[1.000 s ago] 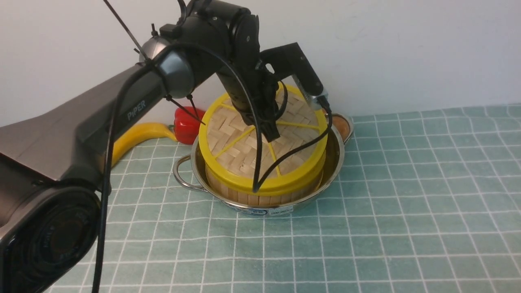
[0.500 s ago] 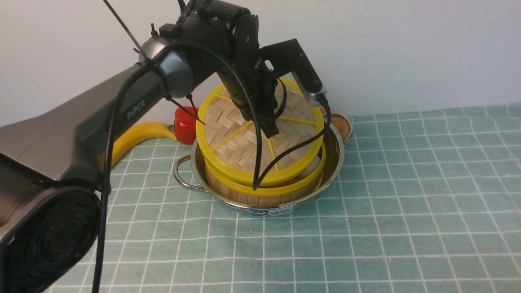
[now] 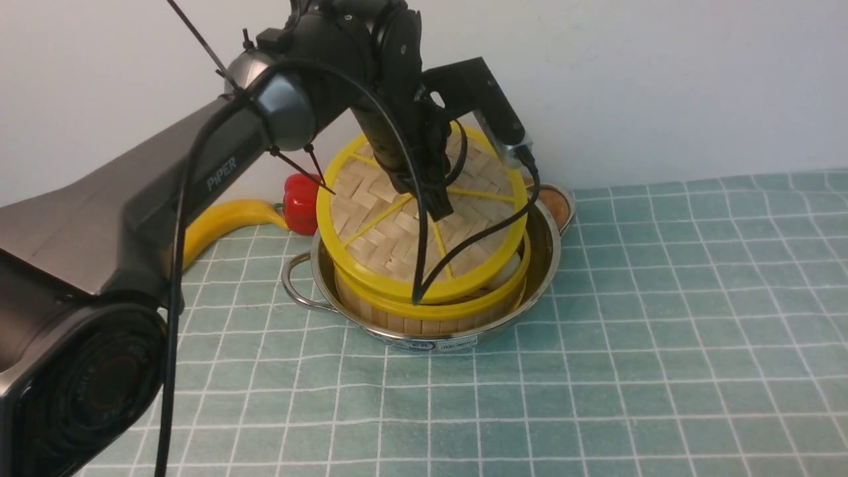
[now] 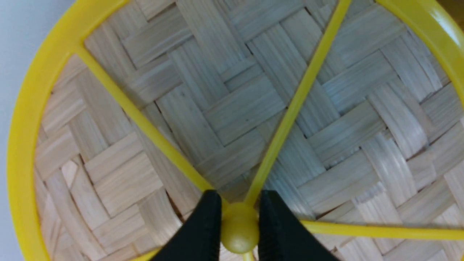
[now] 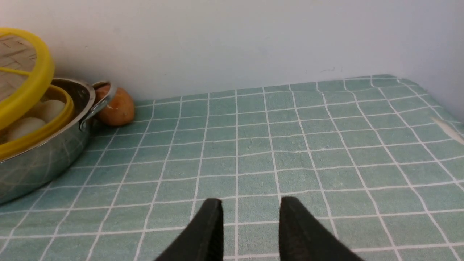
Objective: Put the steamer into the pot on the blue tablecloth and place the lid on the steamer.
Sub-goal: 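Place the yellow bamboo steamer lid onto the steamer in the pot with the left gripper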
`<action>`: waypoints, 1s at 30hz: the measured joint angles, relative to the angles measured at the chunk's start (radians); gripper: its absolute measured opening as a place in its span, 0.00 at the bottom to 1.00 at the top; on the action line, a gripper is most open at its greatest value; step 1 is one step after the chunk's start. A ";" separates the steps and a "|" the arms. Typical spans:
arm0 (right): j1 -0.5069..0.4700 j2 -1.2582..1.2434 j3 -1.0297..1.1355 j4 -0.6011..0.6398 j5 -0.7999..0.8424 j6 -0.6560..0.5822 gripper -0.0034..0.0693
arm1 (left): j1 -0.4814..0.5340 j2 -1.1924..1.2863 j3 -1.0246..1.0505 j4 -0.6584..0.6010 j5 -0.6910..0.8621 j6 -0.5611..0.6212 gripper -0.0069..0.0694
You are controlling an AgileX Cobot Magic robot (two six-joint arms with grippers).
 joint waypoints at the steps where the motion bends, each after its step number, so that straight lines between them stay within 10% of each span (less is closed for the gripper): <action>1: 0.000 0.000 0.000 0.000 0.000 0.000 0.38 | 0.000 0.000 0.000 -0.004 0.007 0.000 0.25; 30: 0.000 0.000 0.000 0.000 0.000 0.000 0.38 | 0.000 0.020 -0.004 -0.053 0.003 0.044 0.25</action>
